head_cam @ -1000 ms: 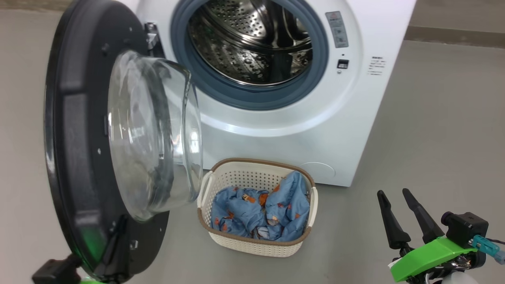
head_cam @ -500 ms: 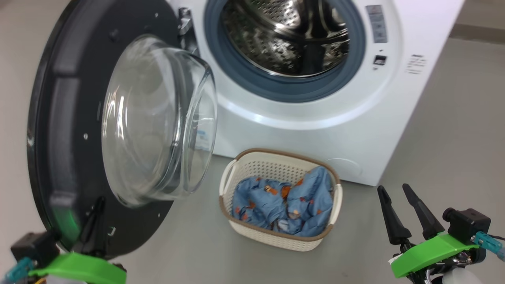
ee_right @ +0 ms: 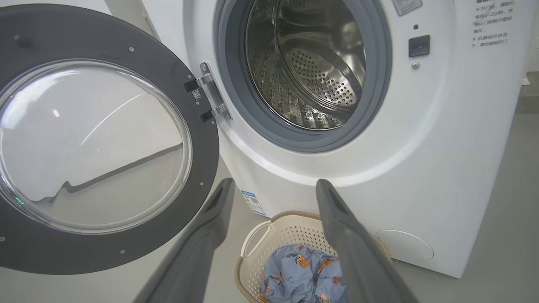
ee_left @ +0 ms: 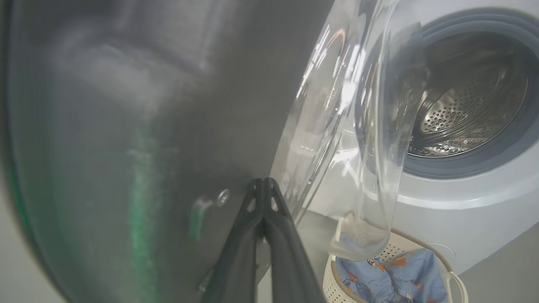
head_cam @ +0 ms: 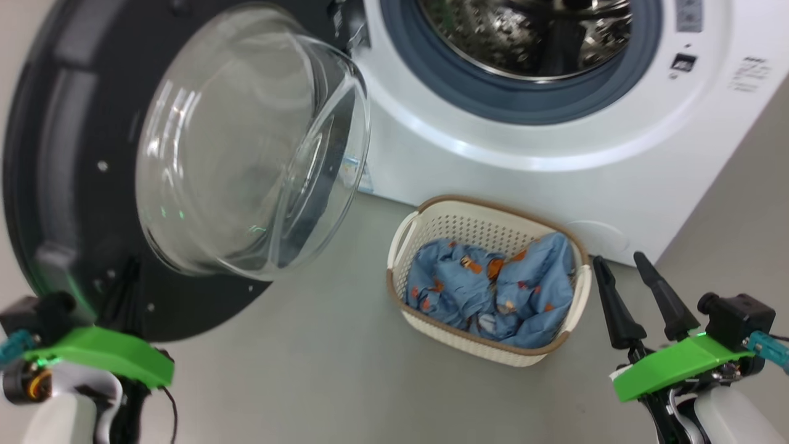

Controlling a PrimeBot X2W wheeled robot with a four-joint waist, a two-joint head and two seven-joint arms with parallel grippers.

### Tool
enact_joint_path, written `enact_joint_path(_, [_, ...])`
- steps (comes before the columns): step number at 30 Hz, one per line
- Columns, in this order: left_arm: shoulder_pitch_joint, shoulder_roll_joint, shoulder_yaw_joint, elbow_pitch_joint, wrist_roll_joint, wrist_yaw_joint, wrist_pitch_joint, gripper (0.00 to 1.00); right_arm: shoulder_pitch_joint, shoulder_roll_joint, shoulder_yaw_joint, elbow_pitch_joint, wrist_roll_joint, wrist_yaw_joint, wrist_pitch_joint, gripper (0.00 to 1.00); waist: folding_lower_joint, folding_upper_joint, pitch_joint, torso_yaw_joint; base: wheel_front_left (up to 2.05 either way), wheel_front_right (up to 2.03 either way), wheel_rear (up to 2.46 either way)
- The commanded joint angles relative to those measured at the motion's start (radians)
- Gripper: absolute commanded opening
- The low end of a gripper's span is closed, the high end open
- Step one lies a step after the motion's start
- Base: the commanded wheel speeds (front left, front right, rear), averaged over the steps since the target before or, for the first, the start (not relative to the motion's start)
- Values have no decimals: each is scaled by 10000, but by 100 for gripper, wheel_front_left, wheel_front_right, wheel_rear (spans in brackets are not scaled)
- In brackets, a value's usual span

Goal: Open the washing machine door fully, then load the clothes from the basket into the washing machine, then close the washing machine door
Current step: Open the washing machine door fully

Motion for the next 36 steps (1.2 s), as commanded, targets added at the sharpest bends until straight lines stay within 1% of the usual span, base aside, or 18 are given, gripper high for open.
enact_joint_path(1, [-536,602,515,26,16,21,-126,0,-308,-117,152,-248,-96,56,-93,100,-1,-1,362,327,0,0,0])
enact_joint_path(11, [-2043,981,479,1901,63,-235,-388,0,-649,-171,106,-241,-202,56,-93,100,-1,-1,977,706,0,0,0])
enact_joint_path(22, [-3636,1113,56,3953,216,-575,-521,0,-975,-204,210,-169,-216,56,-93,100,-1,-1,1324,1056,0,0,0])
enact_joint_path(30, [-4655,1452,-63,5120,275,-696,-763,0,-1212,-74,355,-83,-207,56,-93,100,-1,-1,1457,990,0,0,0])
enact_joint_path(36, [-5039,1621,-107,5588,289,-727,-913,0,-1242,-36,383,-33,-129,56,-93,100,-1,-1,1426,833,0,0,0])
